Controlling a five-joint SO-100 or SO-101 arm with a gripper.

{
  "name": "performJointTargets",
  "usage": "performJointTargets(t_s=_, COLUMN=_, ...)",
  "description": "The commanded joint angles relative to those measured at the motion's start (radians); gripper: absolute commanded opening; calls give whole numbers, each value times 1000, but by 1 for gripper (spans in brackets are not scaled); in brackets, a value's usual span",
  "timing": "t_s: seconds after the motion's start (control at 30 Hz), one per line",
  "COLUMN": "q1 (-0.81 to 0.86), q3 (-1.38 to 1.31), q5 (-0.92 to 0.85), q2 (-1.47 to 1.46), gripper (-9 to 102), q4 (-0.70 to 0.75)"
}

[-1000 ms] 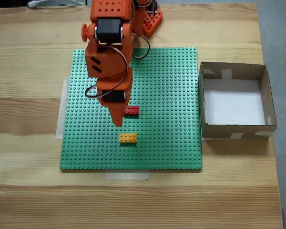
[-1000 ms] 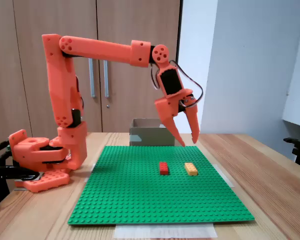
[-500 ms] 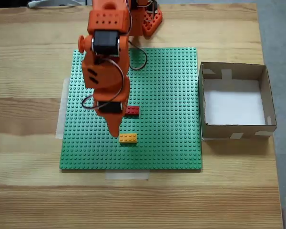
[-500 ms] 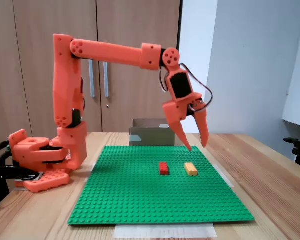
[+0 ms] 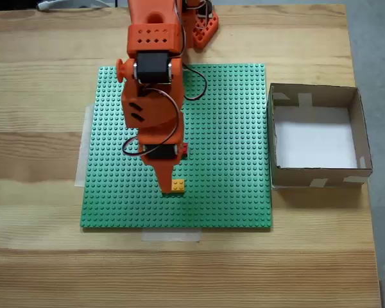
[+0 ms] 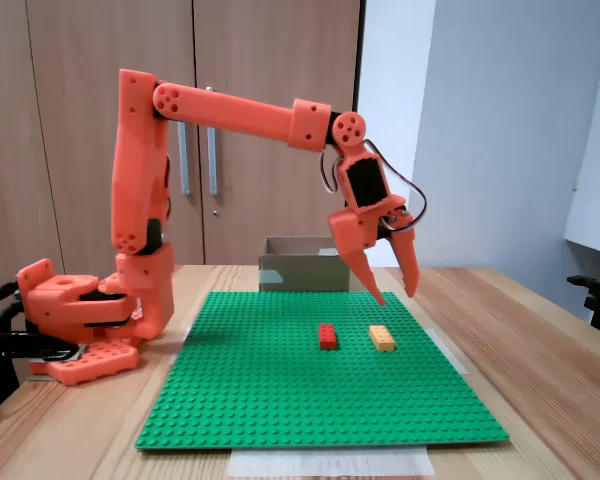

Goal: Pick the yellow lego block and put it in the box.

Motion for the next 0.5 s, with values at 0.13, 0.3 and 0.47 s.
performJointTargets(t_s=0.13, q1=-21, q3=15, q5=-9, q2=5, gripper=17, q4=-58)
performJointTargets(t_s=0.3, q1=-17, q3=28, q5=-17, q2=5, gripper=18, q4=-66)
performJointTargets(t_s=0.47, q1=-12, q3=28, q5=-17, q2=-3, gripper=18, q4=-66)
